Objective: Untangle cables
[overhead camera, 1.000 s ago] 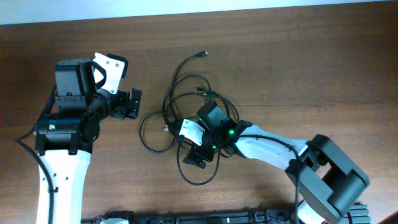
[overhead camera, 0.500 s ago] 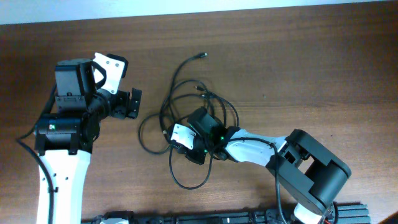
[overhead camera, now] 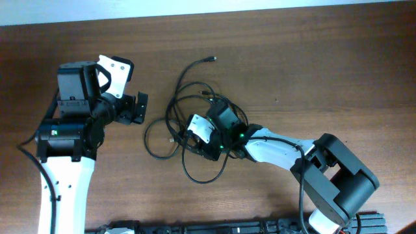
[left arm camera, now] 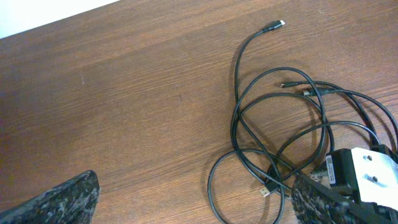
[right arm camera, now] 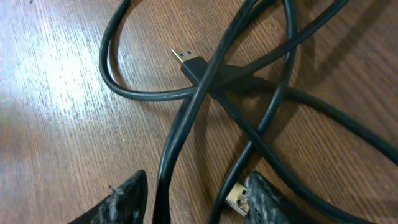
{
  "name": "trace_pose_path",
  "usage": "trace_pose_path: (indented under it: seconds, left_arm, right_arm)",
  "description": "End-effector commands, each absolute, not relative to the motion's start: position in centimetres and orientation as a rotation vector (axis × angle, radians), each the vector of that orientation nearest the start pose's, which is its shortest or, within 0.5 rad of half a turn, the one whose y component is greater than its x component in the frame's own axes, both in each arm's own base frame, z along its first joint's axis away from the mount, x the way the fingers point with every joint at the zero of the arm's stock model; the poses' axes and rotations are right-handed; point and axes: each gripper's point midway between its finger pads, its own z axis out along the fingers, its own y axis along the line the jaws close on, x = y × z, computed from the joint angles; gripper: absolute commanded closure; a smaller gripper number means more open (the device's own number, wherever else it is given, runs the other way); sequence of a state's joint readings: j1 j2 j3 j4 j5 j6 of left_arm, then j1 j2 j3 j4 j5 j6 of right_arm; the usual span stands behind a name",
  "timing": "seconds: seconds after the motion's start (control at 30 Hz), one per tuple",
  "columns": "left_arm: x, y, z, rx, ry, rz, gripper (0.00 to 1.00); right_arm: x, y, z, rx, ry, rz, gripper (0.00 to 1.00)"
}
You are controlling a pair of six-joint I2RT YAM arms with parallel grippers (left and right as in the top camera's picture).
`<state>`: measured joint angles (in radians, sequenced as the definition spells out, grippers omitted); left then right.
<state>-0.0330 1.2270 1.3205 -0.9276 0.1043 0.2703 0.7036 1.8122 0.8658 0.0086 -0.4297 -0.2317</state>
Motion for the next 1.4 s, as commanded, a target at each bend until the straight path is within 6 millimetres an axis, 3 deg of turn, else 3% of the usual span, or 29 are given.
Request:
trace_pose_path:
  seconds: [0.0,0.7,0.97,1.3,1.37]
  left_arm:
    - [33.4,-2.9,26.5,0.427,2.356,-0.018,0.01]
    - [33.4,-2.9,26.5,0.427,2.356,-0.018,0.01]
    - [33.4,-2.9,26.5,0.427,2.356,-0.018,0.01]
    - [33.4,-2.9,26.5,0.427,2.356,-0.018,0.01]
    - [33.4,-2.9,26.5,0.427,2.356,-0.018,0.01]
  right_arm:
    - [26.8,32.2,2.9,-1.294,2.159,0.729,0.42]
    - [26.1,34.6,2.7,-1.339,2.065,0.793,0.40]
    - [25.6,34.9,0.5,-1.359,2.093,0.814,0.46]
    - [26.3,35.5,1.2,-1.345,2.042,0.815,0.51]
    - [26.3,35.5,1.2,-1.345,2.041,0.815,0.58]
